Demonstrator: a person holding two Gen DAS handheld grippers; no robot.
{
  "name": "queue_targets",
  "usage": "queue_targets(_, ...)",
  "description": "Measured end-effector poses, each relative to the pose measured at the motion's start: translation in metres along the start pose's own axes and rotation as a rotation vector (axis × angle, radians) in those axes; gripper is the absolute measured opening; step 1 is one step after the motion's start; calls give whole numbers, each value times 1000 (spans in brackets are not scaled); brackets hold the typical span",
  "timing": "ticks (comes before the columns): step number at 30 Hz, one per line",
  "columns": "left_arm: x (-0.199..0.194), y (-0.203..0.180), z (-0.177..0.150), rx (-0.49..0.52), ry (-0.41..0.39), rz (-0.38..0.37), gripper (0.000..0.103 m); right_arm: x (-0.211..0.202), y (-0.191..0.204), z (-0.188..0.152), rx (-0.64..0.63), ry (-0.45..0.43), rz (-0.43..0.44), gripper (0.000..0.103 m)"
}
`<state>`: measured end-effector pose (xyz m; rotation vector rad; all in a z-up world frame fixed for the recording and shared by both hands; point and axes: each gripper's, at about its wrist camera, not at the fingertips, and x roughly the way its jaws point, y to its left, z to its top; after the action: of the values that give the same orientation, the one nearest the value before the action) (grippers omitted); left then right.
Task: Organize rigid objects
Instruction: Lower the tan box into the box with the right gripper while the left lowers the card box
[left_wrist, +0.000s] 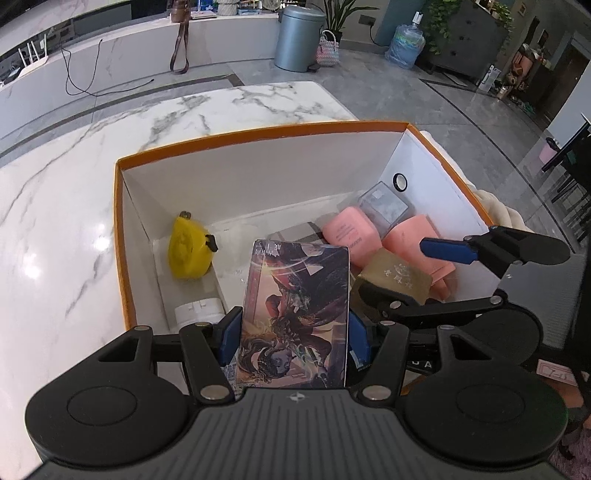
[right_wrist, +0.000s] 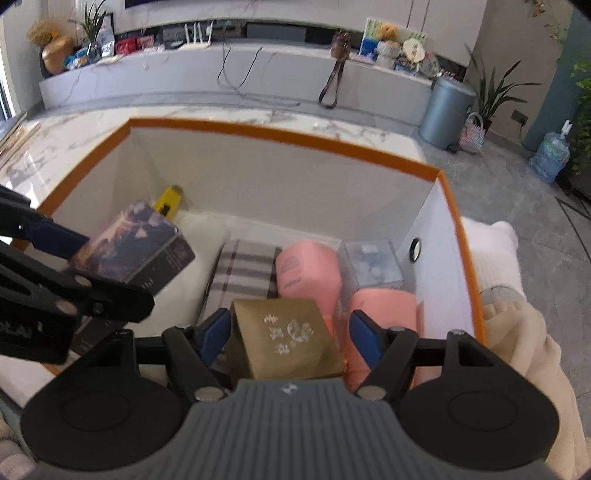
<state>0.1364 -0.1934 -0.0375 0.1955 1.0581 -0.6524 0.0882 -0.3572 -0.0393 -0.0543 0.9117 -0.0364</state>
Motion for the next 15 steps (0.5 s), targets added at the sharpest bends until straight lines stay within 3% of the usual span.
queue_targets(15,11,-9,-7,112,10,82,67,0,-11,4,78,-47,-3,74)
